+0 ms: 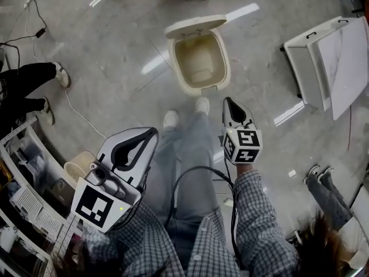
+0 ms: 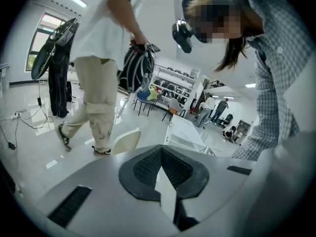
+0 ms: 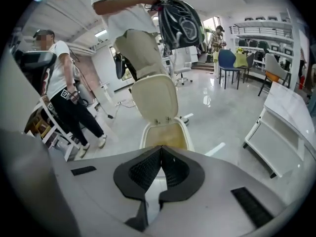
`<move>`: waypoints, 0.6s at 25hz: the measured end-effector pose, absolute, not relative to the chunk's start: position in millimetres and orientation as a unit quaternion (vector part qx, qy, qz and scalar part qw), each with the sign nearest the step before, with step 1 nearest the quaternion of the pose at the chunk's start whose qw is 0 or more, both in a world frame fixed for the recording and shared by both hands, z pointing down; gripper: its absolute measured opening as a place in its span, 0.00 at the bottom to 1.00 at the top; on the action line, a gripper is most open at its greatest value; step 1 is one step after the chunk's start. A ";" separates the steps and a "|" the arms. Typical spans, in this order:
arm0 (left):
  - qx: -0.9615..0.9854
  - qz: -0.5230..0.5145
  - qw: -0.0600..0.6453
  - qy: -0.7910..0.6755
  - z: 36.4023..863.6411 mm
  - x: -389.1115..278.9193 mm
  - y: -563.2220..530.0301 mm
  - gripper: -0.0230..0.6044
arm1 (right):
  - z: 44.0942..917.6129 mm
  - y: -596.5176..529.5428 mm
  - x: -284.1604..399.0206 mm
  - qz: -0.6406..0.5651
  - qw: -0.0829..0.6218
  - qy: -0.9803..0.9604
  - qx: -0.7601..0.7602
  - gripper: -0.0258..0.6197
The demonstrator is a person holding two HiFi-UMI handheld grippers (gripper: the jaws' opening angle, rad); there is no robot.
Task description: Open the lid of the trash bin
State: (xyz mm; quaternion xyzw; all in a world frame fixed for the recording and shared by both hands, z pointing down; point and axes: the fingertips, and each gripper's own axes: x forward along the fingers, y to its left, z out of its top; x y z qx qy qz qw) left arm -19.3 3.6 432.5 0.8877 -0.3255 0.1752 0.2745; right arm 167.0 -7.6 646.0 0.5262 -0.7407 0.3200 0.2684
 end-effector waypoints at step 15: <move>0.897 0.142 0.231 -0.350 348.5 -26.7 7.9 0.04 | 509.1 -0.3 169.9 0.252 0.229 -0.767 0.544 0.07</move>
